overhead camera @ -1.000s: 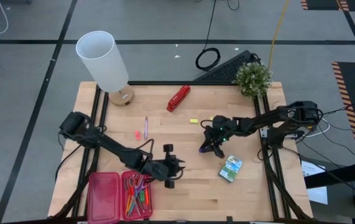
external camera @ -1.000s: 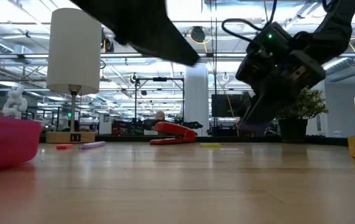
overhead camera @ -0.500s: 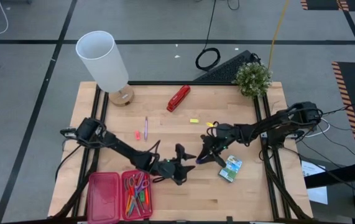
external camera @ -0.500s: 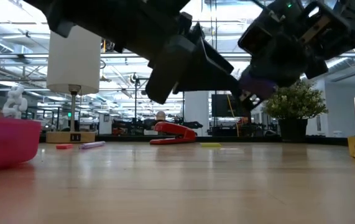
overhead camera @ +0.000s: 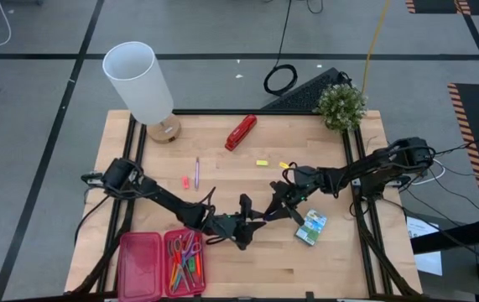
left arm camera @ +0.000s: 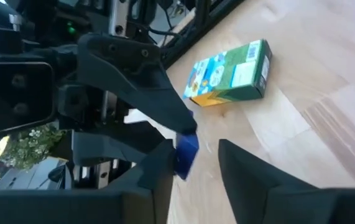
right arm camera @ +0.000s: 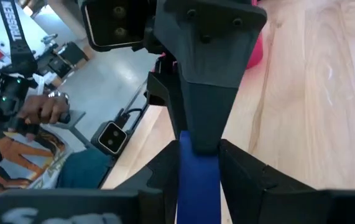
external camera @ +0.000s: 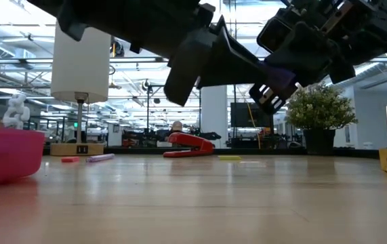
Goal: Pack school essentials
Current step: Put the blue eraser into the red supply box
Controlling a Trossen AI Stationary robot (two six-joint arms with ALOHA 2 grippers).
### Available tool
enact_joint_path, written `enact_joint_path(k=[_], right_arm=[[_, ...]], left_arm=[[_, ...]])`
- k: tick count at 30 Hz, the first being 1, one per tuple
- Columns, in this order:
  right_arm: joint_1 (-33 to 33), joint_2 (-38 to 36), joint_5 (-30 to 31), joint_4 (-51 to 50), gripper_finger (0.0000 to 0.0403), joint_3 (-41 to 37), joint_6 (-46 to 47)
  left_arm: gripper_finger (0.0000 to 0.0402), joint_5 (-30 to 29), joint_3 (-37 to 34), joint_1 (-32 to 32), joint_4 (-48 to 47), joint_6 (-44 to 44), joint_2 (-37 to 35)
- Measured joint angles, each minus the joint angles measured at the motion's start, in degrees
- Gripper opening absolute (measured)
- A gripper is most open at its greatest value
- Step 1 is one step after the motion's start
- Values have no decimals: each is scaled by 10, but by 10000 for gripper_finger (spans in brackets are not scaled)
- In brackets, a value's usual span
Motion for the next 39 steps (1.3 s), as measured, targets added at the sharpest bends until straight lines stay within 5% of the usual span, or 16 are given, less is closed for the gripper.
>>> enact_joint_path(k=[13, 20, 26, 39], right_arm=[[1, 0, 16, 5, 112, 0, 47], [-7, 0, 34, 9, 214, 0, 62], [-13, 0, 32, -13, 281, 1, 56], [-3, 0, 30, -99, 294, 1, -6]], left_arm=[[13, 6, 0, 2, 21, -24, 0], [37, 10, 0, 0, 15, -100, 0], [12, 44, 0, -11, -21, -159, -20], [11, 104, 0, -65, -245, -389, -97]])
